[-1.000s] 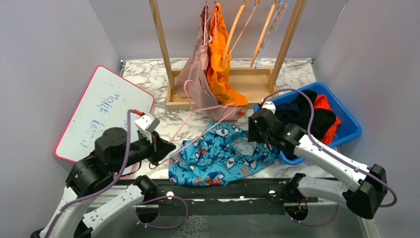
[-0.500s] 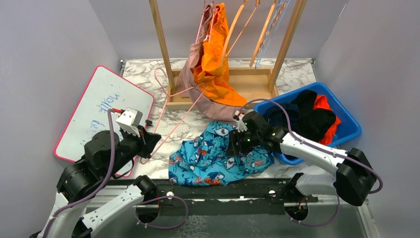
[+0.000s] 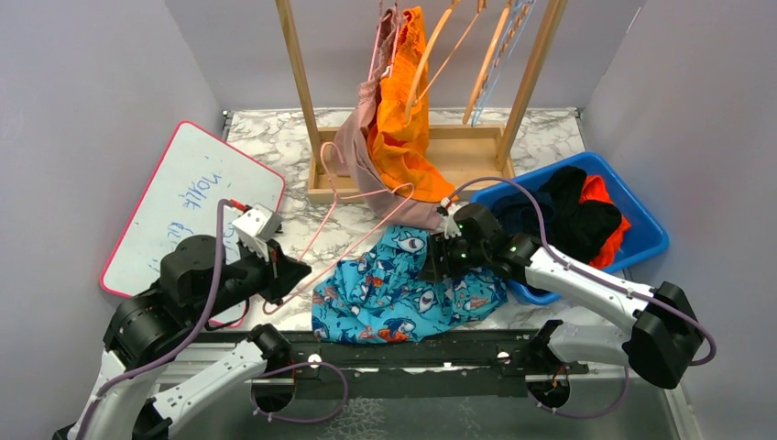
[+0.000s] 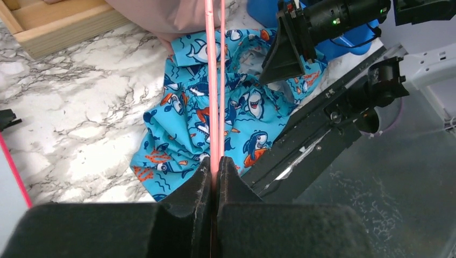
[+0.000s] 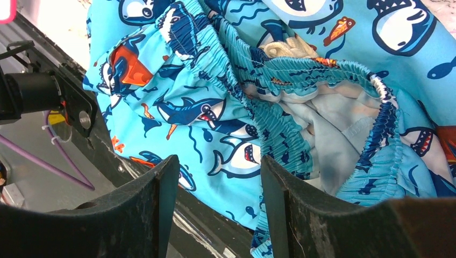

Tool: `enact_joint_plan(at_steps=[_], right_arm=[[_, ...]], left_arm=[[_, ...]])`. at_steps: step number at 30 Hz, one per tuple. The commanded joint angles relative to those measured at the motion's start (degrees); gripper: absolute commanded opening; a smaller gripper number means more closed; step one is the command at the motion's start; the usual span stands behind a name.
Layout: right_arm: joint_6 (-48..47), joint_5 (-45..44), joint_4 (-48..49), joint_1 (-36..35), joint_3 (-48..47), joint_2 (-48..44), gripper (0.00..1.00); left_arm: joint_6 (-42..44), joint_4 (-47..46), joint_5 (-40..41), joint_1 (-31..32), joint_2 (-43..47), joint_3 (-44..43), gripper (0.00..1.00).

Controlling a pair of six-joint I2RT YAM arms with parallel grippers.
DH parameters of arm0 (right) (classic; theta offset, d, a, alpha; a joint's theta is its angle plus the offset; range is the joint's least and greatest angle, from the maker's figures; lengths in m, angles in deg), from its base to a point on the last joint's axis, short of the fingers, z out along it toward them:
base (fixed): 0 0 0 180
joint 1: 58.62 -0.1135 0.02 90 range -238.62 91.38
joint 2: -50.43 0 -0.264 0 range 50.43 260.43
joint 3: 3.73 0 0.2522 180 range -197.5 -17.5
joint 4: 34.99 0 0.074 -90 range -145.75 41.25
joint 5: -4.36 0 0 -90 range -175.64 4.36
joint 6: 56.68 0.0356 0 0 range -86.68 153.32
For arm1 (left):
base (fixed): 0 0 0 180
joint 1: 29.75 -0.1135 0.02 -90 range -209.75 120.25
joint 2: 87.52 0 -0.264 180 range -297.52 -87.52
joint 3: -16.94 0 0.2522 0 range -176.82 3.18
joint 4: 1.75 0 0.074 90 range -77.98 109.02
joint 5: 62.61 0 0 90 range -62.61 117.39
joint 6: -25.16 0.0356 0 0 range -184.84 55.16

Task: Remove the shorts from the hanger
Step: Remove the shorts from the clothes rod, then place the hanger on the clothes rod.

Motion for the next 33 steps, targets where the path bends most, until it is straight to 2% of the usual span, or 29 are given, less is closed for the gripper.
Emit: enact_joint_plan(at_steps=[1,6,11,16,19,22,29,33], right_arm=[[0.1,-2.2,0.6,-0.1,-1.3,-1.1,0.59],[0.8,-4.3,-0.1,-0.1,-1.5,-1.4,0.59],[1.9,-4.7,-0.3,-0.1,-0.8,-1.8,0.6],[2.1,-4.5,-0.1,-0.1,0.0,-2.6,0.6],[2.0,-4.7,-0.4,-0.1,-0.2,-2.6,0.6],[2.0,-4.8,-0.5,-0.1,-0.5,-2.6,0.6],[2.2,-6.3,-1.7,0.0,0.0,-4.0,0.61],[2.4,-8.0,-2.4,0.0,0.5,-5.0,0.62]], left_arm=[[-4.6,2.5,1.2,-0.1,3.8,-3.9,0.0],[-9.2,11.6,1.6,-0.1,2.9,-3.7,0.0],[-12.1,14.9,-0.3,-0.1,3.1,2.4,0.0],[-15.1,17.1,2.8,-0.2,4.1,0.6,0.0],[-16.1,17.2,7.5,-0.3,4.4,-3.2,0.0],[-16.7,17.1,16.3,-0.2,3.4,-5.6,0.0],[-10.8,16.4,26.0,-0.3,-7.1,-5.6,0.0],[-5.5,7.3,28.9,-0.2,-9.3,-5.1,0.0]])
